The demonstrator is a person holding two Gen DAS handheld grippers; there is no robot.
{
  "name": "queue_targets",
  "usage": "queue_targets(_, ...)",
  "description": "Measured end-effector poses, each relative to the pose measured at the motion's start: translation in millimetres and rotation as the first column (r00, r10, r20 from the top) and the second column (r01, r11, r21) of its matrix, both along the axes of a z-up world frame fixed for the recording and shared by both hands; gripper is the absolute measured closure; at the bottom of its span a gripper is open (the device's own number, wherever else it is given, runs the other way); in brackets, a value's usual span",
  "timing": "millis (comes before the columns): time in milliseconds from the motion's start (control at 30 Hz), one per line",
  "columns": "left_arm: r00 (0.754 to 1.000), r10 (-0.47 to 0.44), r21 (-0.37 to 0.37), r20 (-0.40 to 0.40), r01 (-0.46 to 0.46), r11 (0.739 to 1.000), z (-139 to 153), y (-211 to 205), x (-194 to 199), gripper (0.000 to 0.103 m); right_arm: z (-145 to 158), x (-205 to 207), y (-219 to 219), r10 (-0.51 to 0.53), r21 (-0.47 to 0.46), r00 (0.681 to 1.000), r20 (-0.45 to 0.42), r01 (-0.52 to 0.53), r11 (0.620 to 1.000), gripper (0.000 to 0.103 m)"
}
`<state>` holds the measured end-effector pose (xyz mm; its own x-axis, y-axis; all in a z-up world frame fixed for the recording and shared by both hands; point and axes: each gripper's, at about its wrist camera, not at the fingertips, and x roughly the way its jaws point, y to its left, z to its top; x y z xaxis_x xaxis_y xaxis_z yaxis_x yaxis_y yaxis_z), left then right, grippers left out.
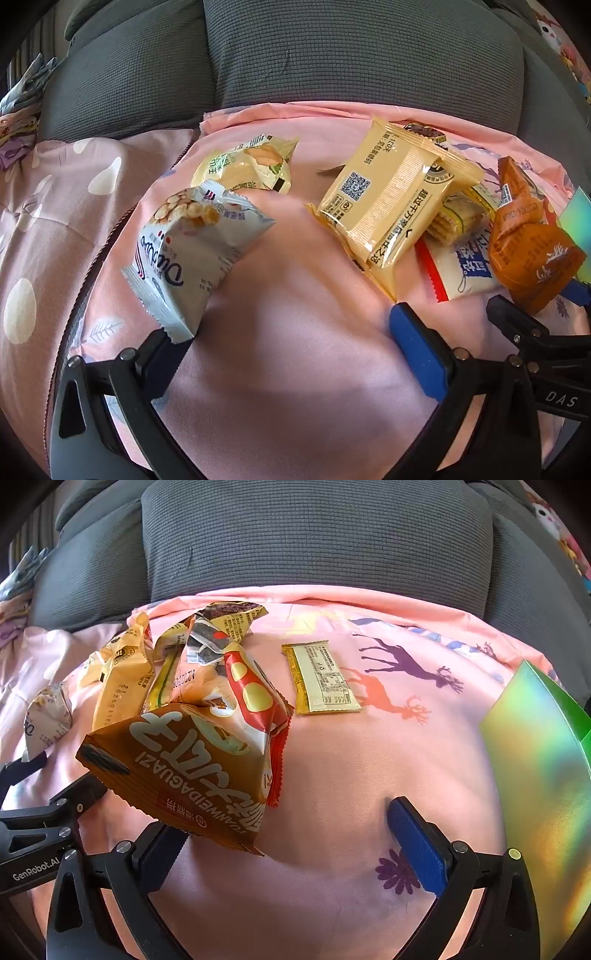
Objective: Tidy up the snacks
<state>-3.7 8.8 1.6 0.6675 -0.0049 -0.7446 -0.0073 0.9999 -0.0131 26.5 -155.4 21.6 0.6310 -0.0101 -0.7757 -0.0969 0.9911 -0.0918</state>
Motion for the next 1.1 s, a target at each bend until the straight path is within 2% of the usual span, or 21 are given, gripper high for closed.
queue_targets(1100, 1.0, 0.011, 0.004, 0.003, -0.011, 1.0, -1.3, -5.2, 0.3, 0.0, 0.1, -0.2, 0.0, 0.0, 0.002, 1.0, 0.0, 0.0, 1.0, 0.001)
